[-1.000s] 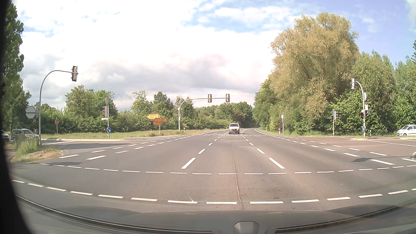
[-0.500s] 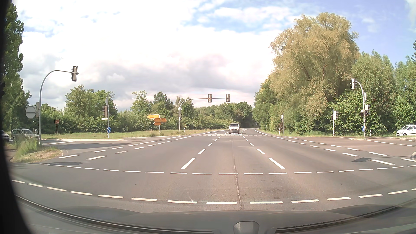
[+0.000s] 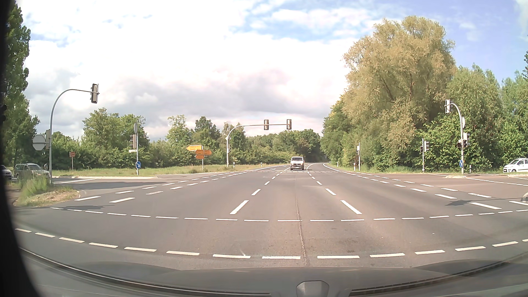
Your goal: Follow the waypoints while adhering to traffic rules and regulations
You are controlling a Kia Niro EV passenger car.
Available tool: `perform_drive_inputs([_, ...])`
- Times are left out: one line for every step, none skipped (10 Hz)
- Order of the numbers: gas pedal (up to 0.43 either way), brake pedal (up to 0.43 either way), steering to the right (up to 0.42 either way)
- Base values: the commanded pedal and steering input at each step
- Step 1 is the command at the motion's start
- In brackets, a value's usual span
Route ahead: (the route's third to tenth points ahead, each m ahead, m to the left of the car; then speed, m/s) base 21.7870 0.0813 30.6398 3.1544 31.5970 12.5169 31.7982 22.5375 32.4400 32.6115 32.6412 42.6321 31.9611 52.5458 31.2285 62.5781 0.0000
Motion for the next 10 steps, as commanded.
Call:
perform_drive_inputs([0.000, 0.256, 0.007])
perform_drive_inputs([0.000, 0.262, 0.007])
perform_drive_inputs([0.000, 0.262, 0.007])
perform_drive_inputs([0.000, 0.262, 0.007])
perform_drive_inputs([0.000, 0.262, 0.007])
perform_drive_inputs([0.000, 0.262, 0.007])
perform_drive_inputs([0.000, 0.256, 0.007])
perform_drive_inputs([0.000, 0.262, 0.007])
perform_drive_inputs([0.000, 0.262, 0.007])
perform_drive_inputs([0.000, 0.256, 0.007])
